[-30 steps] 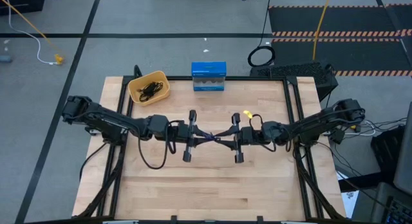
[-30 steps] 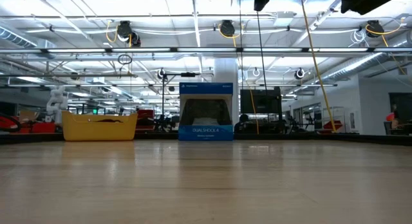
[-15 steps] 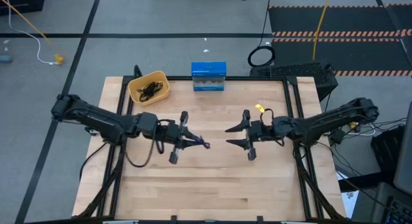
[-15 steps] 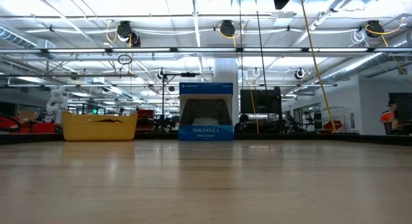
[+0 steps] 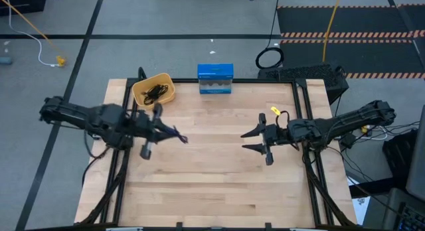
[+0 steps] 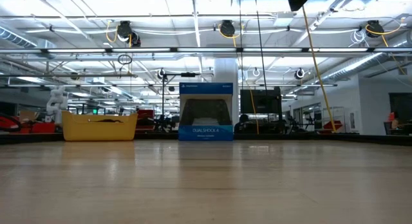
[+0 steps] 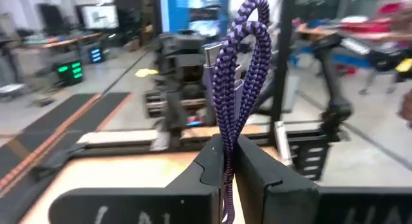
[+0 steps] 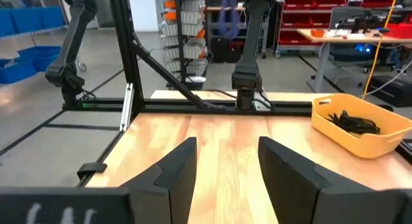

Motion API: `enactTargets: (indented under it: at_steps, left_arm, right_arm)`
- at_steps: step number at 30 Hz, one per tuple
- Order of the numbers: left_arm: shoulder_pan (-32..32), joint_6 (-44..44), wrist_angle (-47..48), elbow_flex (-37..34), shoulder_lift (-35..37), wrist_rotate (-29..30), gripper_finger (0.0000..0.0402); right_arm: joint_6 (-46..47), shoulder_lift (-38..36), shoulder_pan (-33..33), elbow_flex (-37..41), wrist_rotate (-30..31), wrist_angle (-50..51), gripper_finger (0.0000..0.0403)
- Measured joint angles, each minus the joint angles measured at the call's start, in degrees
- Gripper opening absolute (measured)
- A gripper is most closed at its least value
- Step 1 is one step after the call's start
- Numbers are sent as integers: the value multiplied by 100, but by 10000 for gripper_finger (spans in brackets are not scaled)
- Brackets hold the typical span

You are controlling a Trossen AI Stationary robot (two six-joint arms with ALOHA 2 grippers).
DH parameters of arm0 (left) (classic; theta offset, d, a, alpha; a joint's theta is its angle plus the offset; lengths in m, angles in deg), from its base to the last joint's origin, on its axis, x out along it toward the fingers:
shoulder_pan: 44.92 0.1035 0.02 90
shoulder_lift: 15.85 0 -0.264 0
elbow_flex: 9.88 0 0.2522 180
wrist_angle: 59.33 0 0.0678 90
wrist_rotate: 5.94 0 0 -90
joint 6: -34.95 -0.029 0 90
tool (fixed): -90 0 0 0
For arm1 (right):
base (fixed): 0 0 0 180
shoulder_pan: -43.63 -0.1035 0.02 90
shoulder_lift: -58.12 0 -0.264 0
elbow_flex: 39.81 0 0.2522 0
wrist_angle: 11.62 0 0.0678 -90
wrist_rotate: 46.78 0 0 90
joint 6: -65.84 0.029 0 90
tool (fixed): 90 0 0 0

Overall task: Pick and place USB-C Cables
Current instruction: Put the blue charger cable into the yellow bin

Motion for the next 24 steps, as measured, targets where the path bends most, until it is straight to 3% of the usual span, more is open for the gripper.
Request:
enactTargets:
  at_steps: [4,10,19,24]
  left_arm:
    - [2,41,1263,657,113,509,22]
    - [55,158,2838,1805,-243,792,22]
    - [313,720,5195,3035,-1190,805,22]
    - [487,1015,6414,3231,-1679,697,22]
  right_arm:
    - [-30,2,0,0,2,106,157]
    - [-139,0,0,0,5,77,157]
    - [-199,0,0,0,5,77,157]
    - [-199,0,0,0,7,80,157]
